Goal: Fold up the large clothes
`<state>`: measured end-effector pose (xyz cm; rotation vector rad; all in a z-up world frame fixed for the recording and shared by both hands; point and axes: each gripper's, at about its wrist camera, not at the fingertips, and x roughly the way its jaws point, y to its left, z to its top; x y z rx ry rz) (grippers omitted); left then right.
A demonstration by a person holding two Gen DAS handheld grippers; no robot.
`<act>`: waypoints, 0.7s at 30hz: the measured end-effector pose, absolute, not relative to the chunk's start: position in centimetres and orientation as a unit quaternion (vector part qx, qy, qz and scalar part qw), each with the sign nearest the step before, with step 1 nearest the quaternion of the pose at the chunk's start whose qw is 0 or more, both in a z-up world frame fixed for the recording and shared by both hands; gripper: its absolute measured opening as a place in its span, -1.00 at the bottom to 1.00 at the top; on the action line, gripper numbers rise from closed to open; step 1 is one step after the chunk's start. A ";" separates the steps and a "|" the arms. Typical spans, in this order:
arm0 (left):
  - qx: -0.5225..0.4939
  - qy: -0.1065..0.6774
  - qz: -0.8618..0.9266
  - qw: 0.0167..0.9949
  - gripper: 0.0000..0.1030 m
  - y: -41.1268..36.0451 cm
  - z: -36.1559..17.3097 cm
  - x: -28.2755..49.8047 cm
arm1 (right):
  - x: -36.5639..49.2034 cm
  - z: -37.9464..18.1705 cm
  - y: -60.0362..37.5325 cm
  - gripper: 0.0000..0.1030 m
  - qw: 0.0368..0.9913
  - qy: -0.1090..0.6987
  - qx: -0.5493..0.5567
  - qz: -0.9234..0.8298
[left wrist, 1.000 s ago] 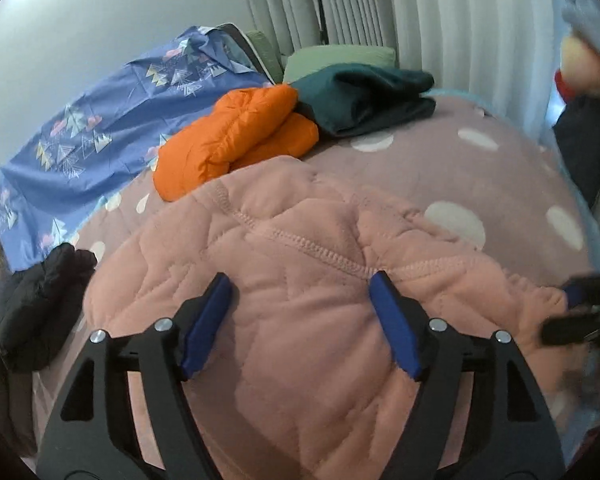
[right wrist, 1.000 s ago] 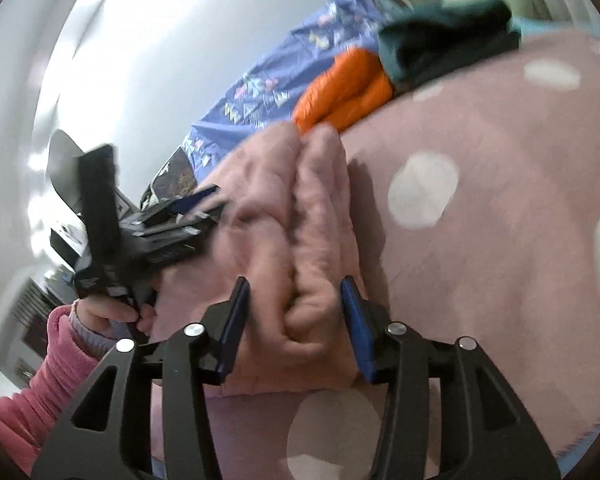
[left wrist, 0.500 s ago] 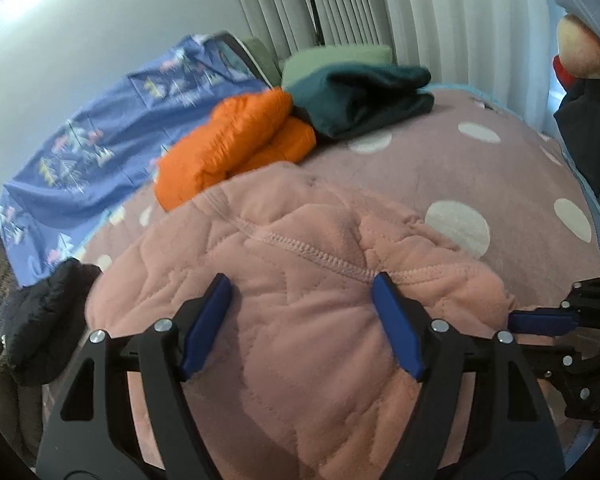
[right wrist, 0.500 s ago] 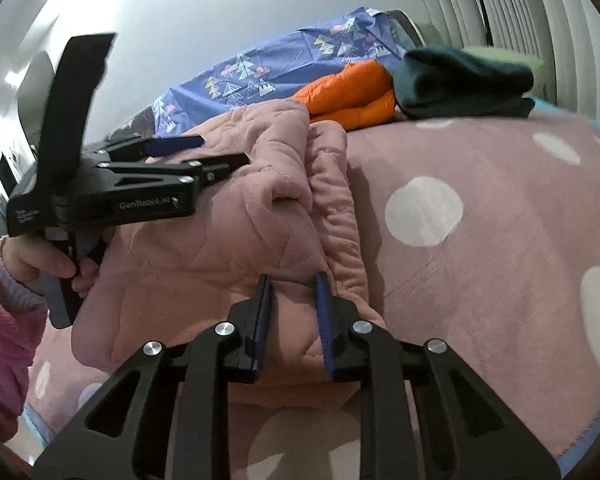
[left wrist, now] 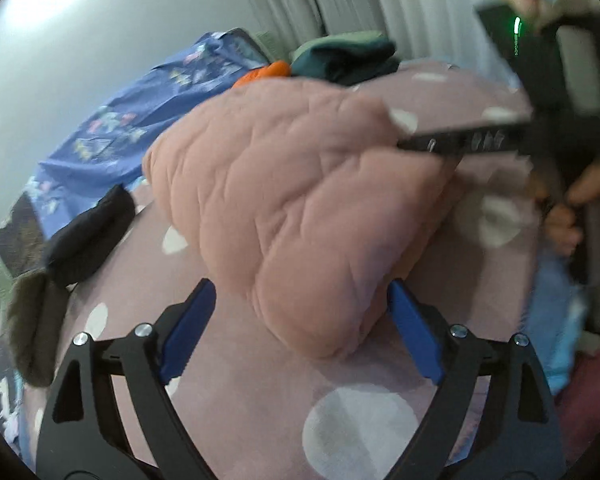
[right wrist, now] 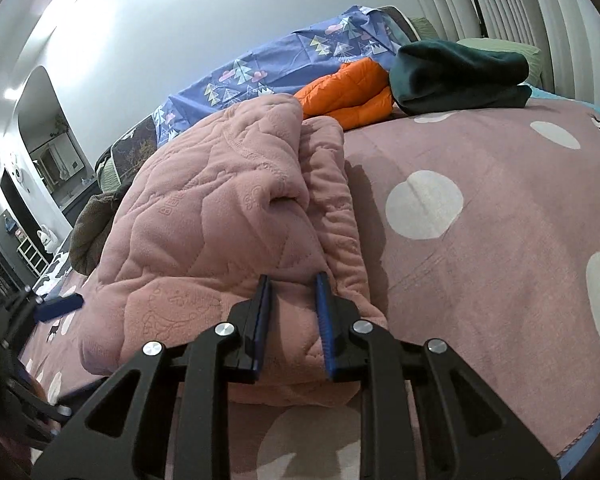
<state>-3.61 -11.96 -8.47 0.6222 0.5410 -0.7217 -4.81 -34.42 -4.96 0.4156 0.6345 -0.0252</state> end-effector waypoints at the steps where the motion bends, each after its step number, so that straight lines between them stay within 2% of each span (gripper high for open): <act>1: 0.295 0.255 -0.331 0.859 0.69 -12.2 -8.8 -3.4 | -4.7 -5.0 -34.4 -0.57 0.929 0.309 0.201 -0.014; 5: 0.293 0.257 -0.283 0.876 0.60 -13.4 -10.1 -1.9 | -4.5 -5.2 -34.3 -0.57 0.931 0.310 0.194 -0.016; 13: 0.266 0.289 -0.255 0.884 0.68 -12.2 -10.3 -0.3 | -4.3 -5.2 -33.1 -0.57 0.936 0.314 0.154 -0.035; 19: 0.271 0.297 -0.224 0.888 0.69 -11.1 -10.9 0.1 | -4.1 -5.7 -33.9 -0.58 0.931 0.321 0.174 -0.023; 21: 0.243 0.316 -0.239 0.885 0.69 -10.0 -11.1 0.8 | -4.1 -5.6 -33.8 -0.58 0.931 0.321 0.174 -0.016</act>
